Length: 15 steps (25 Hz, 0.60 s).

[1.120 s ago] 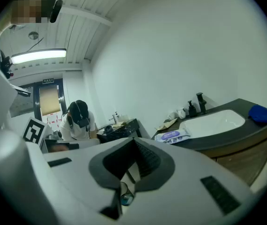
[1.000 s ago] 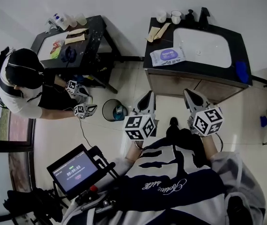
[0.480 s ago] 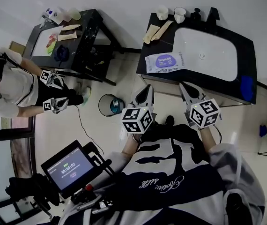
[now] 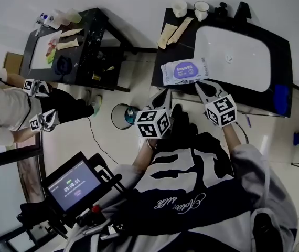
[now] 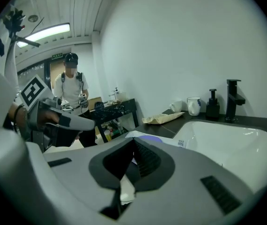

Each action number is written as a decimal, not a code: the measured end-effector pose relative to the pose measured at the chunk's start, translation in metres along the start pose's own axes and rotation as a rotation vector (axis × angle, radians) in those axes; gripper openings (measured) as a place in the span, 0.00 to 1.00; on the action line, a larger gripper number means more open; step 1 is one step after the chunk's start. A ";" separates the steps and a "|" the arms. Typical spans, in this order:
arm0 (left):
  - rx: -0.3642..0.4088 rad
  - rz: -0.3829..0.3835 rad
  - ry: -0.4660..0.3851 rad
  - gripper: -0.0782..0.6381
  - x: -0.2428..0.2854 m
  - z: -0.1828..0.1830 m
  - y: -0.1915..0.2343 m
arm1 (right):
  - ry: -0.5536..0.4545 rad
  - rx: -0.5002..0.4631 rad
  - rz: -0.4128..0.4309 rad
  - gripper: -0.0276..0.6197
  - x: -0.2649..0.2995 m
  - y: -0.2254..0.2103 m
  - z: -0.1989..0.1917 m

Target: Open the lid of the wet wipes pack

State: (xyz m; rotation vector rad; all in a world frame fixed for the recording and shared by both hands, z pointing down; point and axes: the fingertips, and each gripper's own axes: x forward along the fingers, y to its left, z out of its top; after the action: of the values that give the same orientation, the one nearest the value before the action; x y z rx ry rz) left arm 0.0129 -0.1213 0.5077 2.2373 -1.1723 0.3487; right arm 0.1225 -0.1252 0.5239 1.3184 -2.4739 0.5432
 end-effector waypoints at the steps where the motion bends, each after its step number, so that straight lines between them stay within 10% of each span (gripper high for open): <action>1: -0.005 -0.004 0.014 0.11 0.010 0.000 0.006 | 0.017 -0.006 0.012 0.04 0.010 -0.002 -0.002; 15: -0.088 0.033 0.219 0.11 0.106 -0.038 0.065 | 0.259 -0.394 0.168 0.10 0.087 -0.013 -0.018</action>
State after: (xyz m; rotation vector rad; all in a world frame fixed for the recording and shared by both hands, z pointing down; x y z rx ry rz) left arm 0.0225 -0.1977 0.6127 2.0483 -1.0870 0.5310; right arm 0.0875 -0.1874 0.5793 0.8394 -2.3304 0.2253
